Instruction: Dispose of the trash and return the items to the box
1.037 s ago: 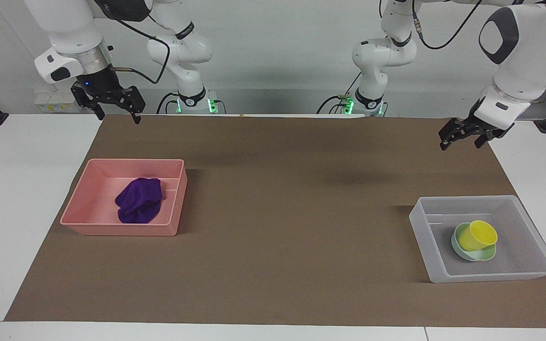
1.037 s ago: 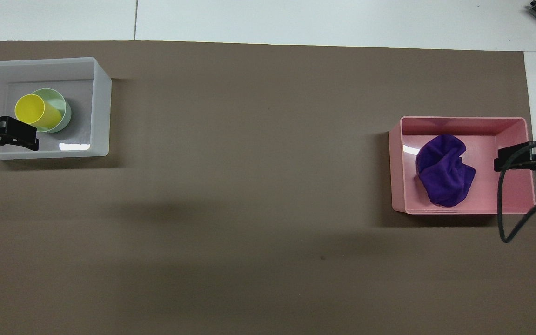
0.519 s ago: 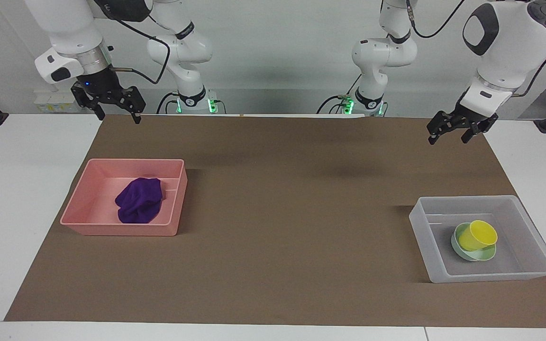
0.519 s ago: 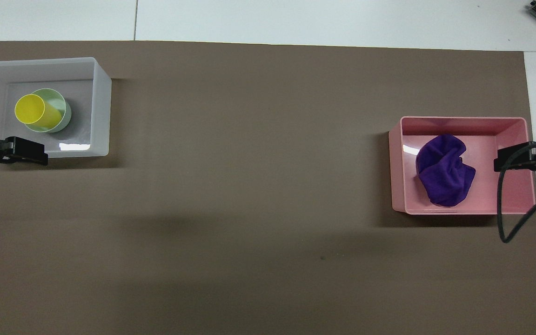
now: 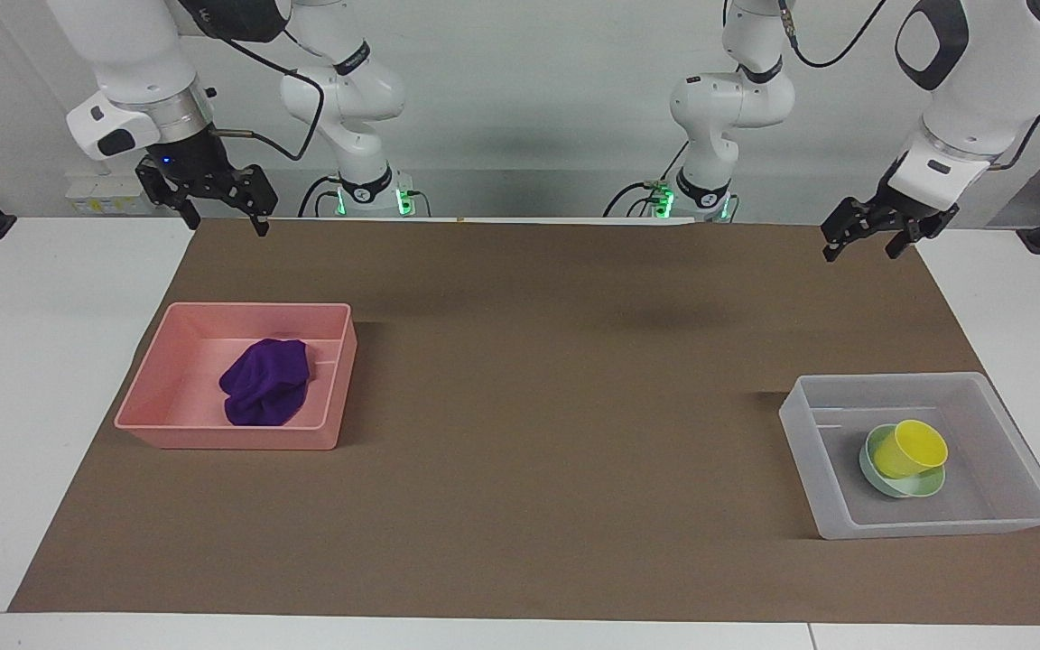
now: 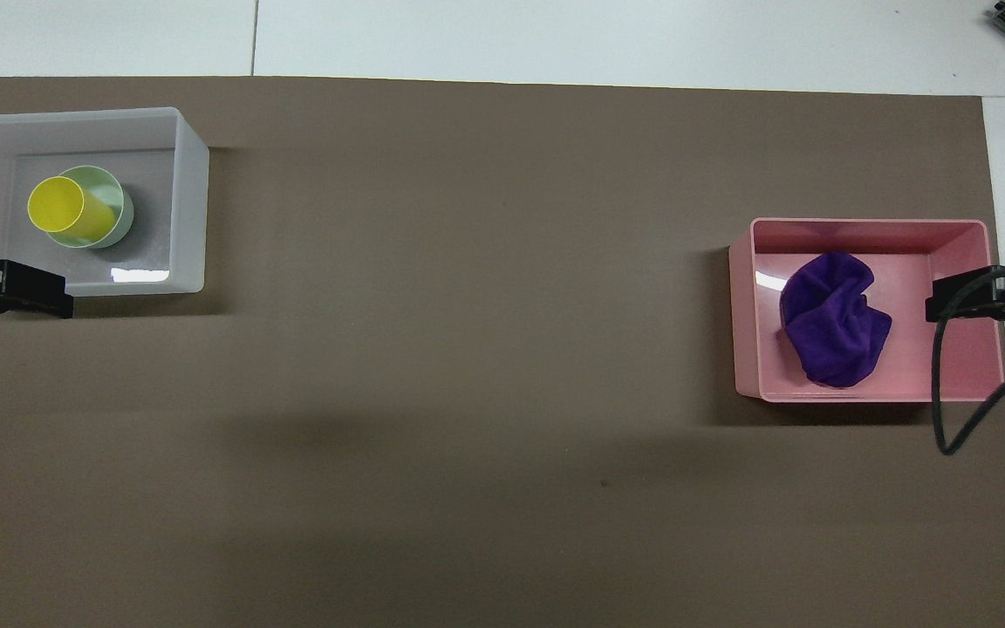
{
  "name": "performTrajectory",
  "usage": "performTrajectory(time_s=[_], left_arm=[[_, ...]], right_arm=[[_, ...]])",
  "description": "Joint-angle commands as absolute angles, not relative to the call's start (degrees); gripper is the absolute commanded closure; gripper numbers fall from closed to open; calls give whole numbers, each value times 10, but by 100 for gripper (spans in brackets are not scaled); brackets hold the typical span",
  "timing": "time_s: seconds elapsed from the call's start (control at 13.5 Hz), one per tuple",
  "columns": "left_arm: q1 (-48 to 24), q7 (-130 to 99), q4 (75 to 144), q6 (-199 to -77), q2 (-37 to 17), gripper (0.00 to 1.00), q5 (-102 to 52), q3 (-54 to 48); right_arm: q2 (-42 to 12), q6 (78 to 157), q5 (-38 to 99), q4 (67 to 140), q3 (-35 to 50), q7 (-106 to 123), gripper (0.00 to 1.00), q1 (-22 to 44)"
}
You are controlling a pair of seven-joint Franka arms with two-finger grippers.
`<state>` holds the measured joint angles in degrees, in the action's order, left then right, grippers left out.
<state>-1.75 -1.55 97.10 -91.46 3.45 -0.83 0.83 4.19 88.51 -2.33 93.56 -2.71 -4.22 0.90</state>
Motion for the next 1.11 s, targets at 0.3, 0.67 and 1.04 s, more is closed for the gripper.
performTrajectory(time_s=[0.3,0.67,1.04], left_arm=[[-27,-21,944,-897,14,0,-9,11],[-19,-20,943,-895,18,0,-10,10],[-18,-18,942,-896,18,0,-10,13]], right_arm=[[54,893,-8,952,-25,-14,0,4],[54,893,-6,954,-25,-17,0,4],[55,889,-6,954,-25,8,0,-4]])
